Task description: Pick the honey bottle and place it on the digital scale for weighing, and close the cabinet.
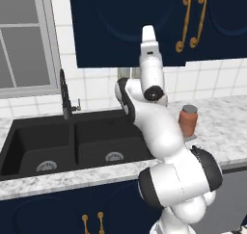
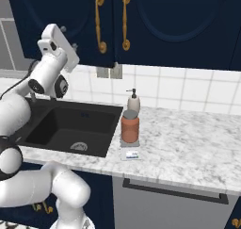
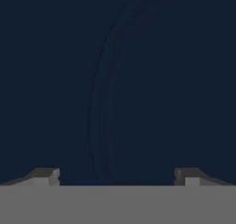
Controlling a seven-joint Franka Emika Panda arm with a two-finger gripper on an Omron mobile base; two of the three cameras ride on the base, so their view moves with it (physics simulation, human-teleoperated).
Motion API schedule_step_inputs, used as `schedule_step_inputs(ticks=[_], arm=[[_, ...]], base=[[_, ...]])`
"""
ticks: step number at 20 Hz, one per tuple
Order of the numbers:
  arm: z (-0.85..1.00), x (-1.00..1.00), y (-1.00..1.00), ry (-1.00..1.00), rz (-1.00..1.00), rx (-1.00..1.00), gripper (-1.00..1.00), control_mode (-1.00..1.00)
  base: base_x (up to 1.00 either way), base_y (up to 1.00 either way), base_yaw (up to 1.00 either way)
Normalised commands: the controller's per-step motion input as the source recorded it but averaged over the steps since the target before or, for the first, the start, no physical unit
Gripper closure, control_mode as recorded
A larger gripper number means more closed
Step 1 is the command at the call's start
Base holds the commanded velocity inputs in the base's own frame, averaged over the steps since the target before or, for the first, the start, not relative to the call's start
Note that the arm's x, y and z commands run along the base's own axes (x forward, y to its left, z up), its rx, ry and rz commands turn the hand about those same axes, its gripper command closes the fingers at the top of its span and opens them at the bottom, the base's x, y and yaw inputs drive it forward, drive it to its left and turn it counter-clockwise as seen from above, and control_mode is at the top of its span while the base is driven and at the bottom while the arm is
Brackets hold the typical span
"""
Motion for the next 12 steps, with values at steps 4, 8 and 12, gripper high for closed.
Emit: schedule_step_inputs(ticks=[4, 8, 12], arm=[[-0.03, 1.00, -0.17, 0.00, 0.02, 0.00, -1.00, -1.00], [-0.13, 1.00, -0.23, 0.04, 0.03, 0.01, -1.00, -1.00], [-0.48, 1.00, -0.20, 0.05, 0.09, 0.02, -1.00, -1.00]], base=[[0.00, 0.00, 0.00], [0.00, 0.00, 0.00], [0.00, 0.00, 0.00]])
